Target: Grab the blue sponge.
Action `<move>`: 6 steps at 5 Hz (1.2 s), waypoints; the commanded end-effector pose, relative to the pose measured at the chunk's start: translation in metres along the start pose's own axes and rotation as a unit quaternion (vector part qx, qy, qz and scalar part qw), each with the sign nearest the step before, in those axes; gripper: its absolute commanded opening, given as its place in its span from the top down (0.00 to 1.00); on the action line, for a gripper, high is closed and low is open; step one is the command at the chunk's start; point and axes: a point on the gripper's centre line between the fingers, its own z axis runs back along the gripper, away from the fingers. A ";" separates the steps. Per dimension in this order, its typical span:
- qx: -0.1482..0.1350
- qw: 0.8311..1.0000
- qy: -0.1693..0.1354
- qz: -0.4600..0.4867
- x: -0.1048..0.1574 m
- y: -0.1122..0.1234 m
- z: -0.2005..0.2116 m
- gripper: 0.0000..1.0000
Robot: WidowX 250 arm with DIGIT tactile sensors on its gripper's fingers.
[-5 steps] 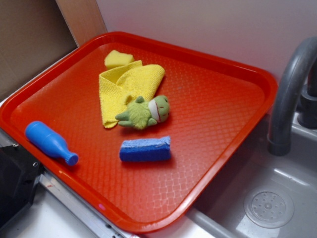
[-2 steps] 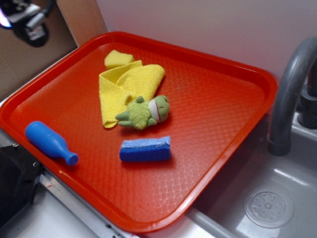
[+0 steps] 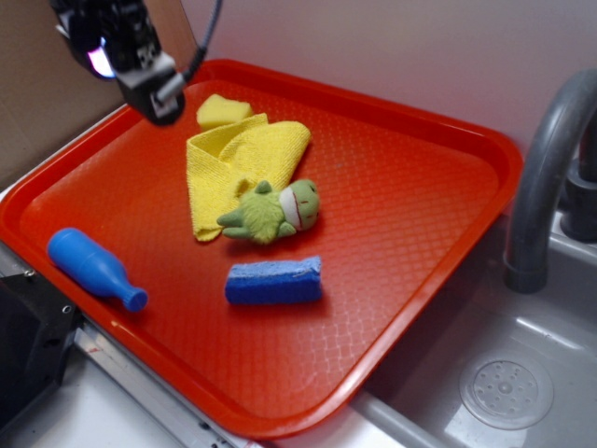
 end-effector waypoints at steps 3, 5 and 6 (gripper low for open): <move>0.017 0.983 0.062 -0.170 0.000 -0.080 -0.078 0.00; 0.042 0.970 0.095 -0.218 0.000 -0.090 -0.116 0.00; 0.046 0.968 0.100 -0.224 -0.001 -0.093 -0.122 0.00</move>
